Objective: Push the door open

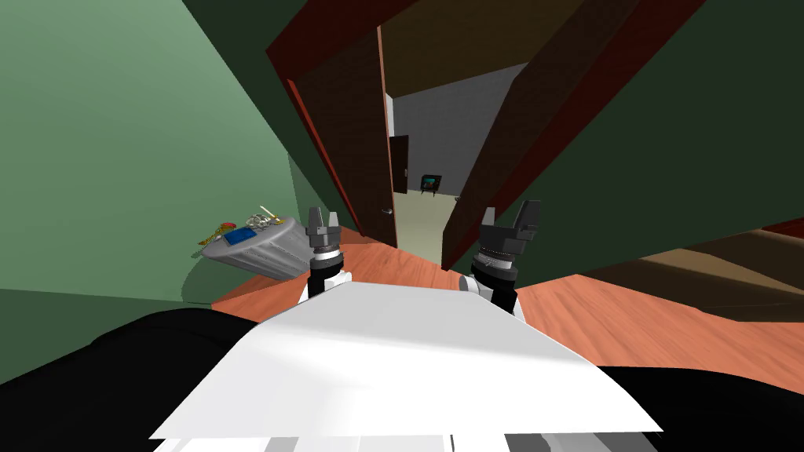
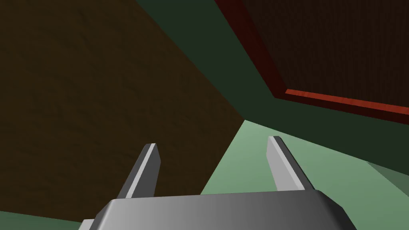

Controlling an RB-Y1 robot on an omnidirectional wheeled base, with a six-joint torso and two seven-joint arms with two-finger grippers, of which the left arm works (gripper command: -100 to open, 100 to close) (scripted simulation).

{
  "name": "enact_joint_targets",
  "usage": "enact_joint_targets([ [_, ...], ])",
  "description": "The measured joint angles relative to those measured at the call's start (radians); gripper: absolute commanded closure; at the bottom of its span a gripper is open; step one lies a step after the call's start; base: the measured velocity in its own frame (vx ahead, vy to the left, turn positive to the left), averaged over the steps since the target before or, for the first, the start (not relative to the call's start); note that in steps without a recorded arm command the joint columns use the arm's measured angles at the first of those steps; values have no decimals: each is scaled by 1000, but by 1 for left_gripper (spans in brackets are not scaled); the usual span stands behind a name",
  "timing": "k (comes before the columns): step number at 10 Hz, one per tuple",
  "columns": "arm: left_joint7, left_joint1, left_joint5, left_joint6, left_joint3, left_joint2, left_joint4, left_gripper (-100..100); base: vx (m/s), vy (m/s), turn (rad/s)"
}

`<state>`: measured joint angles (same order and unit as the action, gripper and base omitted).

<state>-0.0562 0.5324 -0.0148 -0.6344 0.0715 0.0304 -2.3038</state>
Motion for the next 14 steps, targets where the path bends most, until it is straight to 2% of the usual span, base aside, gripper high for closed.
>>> enact_joint_targets([
  [2,4,-18,-1,-9,-3,8,56,-100,147,61,-68],
  [4,4,-37,5,-3,-20,11,107,-100,116,79,-47],
  [7,14,-55,1,-20,-25,24,191,-100,99,57,-53],
  [9,19,-65,1,-18,-34,29,235,-100,87,58,-63],
  [11,20,-78,4,-16,-44,30,274,-100,44,54,-23],
  [13,19,-92,7,-27,-57,29,332,-100,61,71,-66],
  [14,23,-110,6,-29,-58,34,368,-100,107,87,-81],
])
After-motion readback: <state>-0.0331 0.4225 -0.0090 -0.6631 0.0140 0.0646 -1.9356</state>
